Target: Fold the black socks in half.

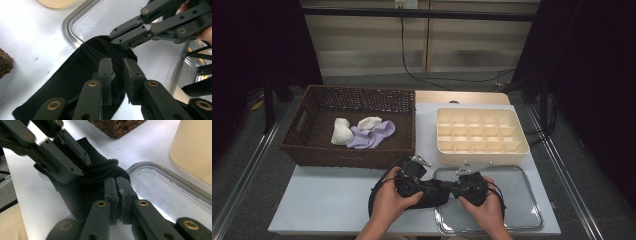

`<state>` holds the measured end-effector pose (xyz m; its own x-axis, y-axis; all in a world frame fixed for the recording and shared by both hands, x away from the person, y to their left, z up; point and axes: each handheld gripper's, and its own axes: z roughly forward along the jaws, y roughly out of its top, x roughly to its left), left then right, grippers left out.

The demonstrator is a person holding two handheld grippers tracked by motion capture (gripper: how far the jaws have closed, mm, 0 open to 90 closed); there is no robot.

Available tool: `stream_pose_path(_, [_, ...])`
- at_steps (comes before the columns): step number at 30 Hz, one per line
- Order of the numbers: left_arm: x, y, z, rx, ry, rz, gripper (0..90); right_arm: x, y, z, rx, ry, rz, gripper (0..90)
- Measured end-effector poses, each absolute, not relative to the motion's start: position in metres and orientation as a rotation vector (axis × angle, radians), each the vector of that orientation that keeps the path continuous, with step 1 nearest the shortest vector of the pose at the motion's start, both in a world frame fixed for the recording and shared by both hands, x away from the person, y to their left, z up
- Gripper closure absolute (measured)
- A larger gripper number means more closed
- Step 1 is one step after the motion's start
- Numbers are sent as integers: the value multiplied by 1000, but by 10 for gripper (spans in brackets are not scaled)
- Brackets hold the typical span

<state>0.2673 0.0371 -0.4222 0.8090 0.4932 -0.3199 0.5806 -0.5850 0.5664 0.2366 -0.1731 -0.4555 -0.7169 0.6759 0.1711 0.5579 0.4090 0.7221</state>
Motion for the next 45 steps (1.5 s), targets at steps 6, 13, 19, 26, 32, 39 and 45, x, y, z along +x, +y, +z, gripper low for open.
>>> stream_pose_path(6, [269,51,-415,2279,801,-141,725,236,-173,-456,1106,2511,1195,867])
stream_pose_path(13, [267,48,-443,2362,806,-154,772,236,-171,-457,1102,2516,1189,867])
stream_pose_path(19, [263,43,-453,2358,785,-141,722,236,-172,-457,1103,2516,1190,867])
stream_pose_path(26, [262,68,-435,2327,823,-60,691,236,-171,-458,1099,2521,1187,867])
stream_pose_path(32, [259,87,-443,2341,875,-49,760,236,-172,-459,1110,2524,1188,867])
stream_pose_path(39, [256,85,-448,2351,874,-29,740,236,-171,-460,1111,2528,1180,869])
stream_pose_path(45, [256,99,-442,2330,918,16,696,236,-171,-459,1103,2531,1185,869])
